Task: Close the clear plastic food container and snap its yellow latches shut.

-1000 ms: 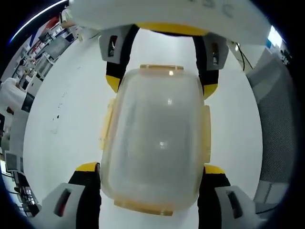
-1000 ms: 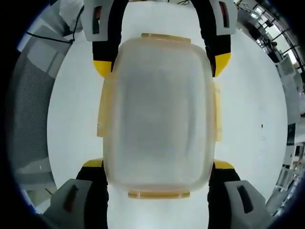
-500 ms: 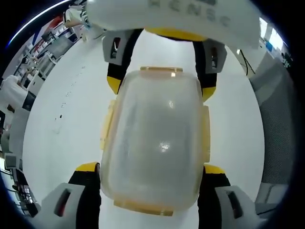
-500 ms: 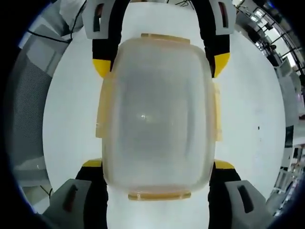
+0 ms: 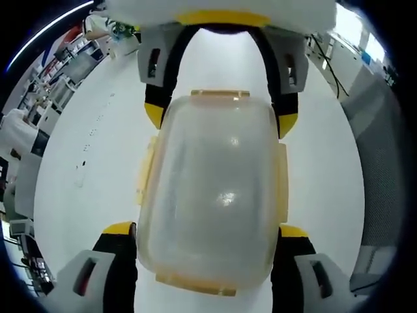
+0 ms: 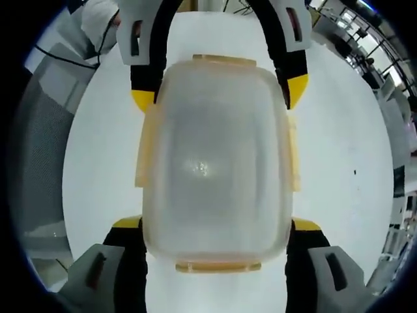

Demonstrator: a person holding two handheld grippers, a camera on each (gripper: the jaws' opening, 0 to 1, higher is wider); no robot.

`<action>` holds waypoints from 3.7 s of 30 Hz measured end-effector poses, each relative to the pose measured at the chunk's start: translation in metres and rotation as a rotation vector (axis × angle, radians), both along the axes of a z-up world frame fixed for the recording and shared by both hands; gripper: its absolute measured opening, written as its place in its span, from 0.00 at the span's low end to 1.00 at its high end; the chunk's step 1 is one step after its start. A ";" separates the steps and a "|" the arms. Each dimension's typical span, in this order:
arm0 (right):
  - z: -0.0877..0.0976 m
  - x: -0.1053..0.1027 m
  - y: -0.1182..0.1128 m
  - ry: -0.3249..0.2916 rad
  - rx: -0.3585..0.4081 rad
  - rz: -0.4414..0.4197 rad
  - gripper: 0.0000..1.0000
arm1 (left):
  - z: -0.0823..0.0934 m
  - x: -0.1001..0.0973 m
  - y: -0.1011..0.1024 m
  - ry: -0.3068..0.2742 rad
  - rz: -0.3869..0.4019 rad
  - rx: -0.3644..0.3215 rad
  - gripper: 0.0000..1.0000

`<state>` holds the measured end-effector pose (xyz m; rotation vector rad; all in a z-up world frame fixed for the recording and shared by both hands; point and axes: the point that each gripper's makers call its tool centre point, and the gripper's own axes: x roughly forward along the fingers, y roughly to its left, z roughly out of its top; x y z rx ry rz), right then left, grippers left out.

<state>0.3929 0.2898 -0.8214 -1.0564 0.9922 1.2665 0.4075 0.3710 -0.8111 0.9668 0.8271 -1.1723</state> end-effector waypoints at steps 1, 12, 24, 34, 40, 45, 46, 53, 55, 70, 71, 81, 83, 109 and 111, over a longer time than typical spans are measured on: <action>0.001 0.000 0.000 -0.001 0.014 -0.003 0.86 | 0.000 0.000 0.000 -0.002 -0.001 -0.008 0.83; 0.009 0.005 0.000 -0.086 0.309 -0.165 0.85 | 0.011 0.010 0.005 -0.079 0.147 -0.219 0.87; 0.023 0.008 -0.004 -0.176 0.661 -0.553 1.00 | 0.011 -0.005 0.020 -0.154 0.434 -0.463 0.87; 0.010 -0.017 -0.001 -0.170 0.745 -0.698 1.00 | 0.001 -0.031 0.025 -0.116 0.654 -0.647 0.89; 0.011 -0.022 0.000 -0.173 0.782 -0.751 1.00 | -0.003 -0.034 0.028 -0.111 0.698 -0.663 0.89; 0.011 -0.025 0.001 -0.172 0.787 -0.760 0.99 | -0.003 -0.034 0.030 -0.112 0.721 -0.670 0.88; 0.012 -0.024 0.001 -0.174 0.787 -0.762 0.99 | -0.002 -0.035 0.031 -0.111 0.724 -0.673 0.87; 0.023 -0.026 -0.005 -0.182 0.792 -0.774 0.98 | 0.005 -0.040 0.036 -0.119 0.742 -0.692 0.82; 0.026 -0.027 -0.007 -0.181 0.795 -0.778 0.98 | 0.008 -0.043 0.038 -0.115 0.755 -0.710 0.83; 0.040 -0.045 -0.028 -0.151 0.854 -0.867 0.97 | 0.021 -0.061 0.067 -0.130 0.828 -0.707 0.80; 0.041 -0.047 -0.029 -0.150 0.854 -0.868 0.96 | 0.023 -0.062 0.069 -0.134 0.829 -0.705 0.80; 0.055 -0.058 -0.050 -0.174 0.860 -0.914 0.91 | 0.041 -0.071 0.089 -0.172 0.868 -0.729 0.78; 0.057 -0.060 -0.053 -0.169 0.873 -0.934 0.91 | 0.044 -0.072 0.092 -0.176 0.879 -0.739 0.78; 0.094 -0.104 -0.086 -0.224 0.957 -1.013 0.86 | 0.056 -0.123 0.132 -0.169 0.897 -0.730 0.74; 0.093 -0.108 -0.088 -0.223 0.958 -1.026 0.86 | 0.058 -0.127 0.135 -0.171 0.914 -0.744 0.74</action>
